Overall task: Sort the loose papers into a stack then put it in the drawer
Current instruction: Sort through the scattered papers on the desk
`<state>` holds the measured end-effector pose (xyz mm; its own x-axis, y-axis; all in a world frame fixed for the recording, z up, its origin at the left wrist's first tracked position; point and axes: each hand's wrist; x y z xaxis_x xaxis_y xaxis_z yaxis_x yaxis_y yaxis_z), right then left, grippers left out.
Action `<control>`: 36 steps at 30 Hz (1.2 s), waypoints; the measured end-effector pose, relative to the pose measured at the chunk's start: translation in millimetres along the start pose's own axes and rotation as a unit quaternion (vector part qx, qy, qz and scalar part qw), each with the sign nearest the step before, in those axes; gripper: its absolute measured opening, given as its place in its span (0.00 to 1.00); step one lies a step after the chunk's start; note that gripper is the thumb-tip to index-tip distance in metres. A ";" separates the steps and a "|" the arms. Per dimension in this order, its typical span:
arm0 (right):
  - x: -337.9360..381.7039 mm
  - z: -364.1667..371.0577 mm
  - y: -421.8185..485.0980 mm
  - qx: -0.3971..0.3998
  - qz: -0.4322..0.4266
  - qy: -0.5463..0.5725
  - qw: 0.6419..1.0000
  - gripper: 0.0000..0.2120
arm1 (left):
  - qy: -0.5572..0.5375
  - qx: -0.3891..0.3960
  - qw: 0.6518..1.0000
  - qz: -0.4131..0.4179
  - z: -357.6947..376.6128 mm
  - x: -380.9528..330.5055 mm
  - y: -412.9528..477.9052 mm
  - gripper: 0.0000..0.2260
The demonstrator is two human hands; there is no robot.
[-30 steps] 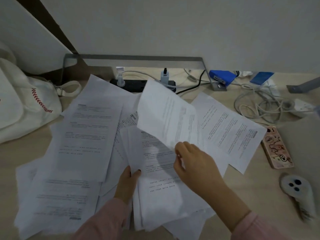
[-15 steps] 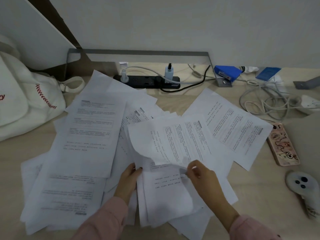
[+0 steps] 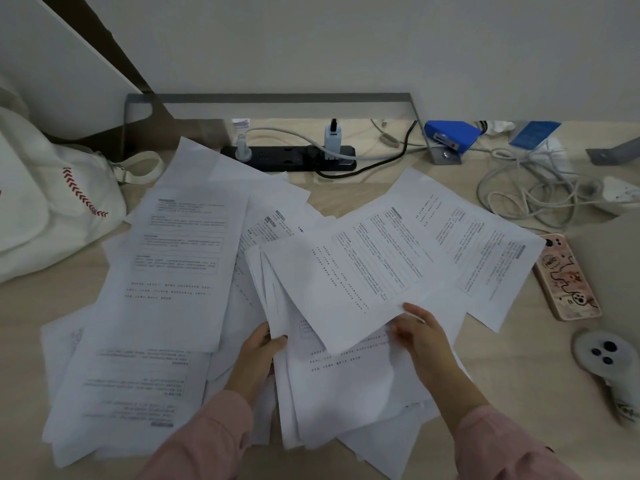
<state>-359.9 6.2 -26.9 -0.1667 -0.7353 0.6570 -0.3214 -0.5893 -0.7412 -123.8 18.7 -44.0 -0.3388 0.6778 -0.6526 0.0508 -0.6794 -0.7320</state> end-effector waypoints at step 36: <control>16.9 -20.6 22.7 0.088 -0.091 -0.416 0.900 0.10 | 0.018 -0.006 0.999 0.036 36.5 5.7 -2.2 0.11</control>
<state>-389.3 -12.7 -29.8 0.6540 -0.5736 0.4932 -0.1071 -0.7156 -0.6903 -160.2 13.8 -39.0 -0.3006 0.6368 -0.7100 0.0844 -0.7238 -0.6848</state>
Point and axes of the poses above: each hand's wrist, its own y-axis towards the middle knuckle, its own z-axis out of the palm, x = y × z, and after that the axes turned 13 degrees about -y, right-handed
